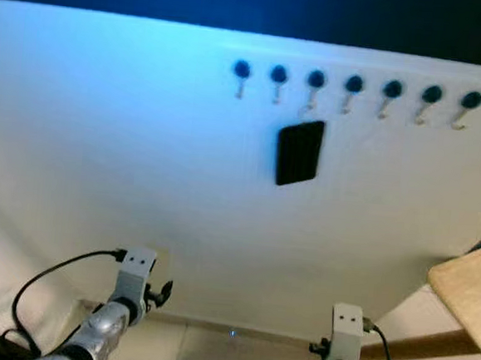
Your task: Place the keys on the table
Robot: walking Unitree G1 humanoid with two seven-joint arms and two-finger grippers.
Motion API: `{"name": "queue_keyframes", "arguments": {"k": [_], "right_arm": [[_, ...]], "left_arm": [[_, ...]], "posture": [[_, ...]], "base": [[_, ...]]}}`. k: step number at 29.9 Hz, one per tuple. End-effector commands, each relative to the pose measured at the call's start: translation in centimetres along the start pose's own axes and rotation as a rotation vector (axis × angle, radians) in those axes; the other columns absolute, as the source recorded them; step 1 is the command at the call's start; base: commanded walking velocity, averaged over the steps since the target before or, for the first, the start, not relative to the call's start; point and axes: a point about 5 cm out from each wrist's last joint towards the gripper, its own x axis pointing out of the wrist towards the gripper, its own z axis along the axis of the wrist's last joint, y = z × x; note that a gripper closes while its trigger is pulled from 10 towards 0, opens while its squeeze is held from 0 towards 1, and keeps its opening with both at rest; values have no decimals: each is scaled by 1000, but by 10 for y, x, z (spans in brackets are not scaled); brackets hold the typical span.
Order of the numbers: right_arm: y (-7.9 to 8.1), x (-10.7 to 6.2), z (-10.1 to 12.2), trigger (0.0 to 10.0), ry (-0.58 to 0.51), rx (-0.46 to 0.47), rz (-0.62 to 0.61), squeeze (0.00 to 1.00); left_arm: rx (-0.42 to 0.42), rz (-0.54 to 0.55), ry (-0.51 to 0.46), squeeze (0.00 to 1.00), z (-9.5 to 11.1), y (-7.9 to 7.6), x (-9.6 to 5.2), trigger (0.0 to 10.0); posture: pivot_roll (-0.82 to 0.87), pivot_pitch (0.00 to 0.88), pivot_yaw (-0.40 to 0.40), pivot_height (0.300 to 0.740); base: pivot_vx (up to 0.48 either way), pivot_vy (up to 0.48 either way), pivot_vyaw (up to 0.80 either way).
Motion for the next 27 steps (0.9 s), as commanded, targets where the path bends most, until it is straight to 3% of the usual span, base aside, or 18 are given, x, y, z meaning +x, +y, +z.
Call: {"name": "queue_keyframes", "arguments": {"k": [1, 8, 23, 27], "right_arm": [[-6, -1, -2, 10000, 0, 18, -22, 0], [-6, -1, -2, 10000, 0, 19, -22, 0], [-5, -2, -5, 10000, 6, 30, -29, 0], [-5, -2, -5, 10000, 6, 35, -30, 0]], "left_arm": [[19, -19, -4, 0, -1, -3, 0, 10000], [37, -51, -23, 0, 1, -5, -1, 10000], [50, -70, -35, 0, 2, -6, -1, 10000], [29, -53, -40, 0, 2, -4, -1, 10000]], "posture": [[37, 20, -5, 740], [37, 20, -5, 740], [38, 37, -2, 740], [38, 40, -1, 740]], "base": [[0, 0, 0], [0, 0, 0], [0, -480, 0], [0, 0, 0]]}}
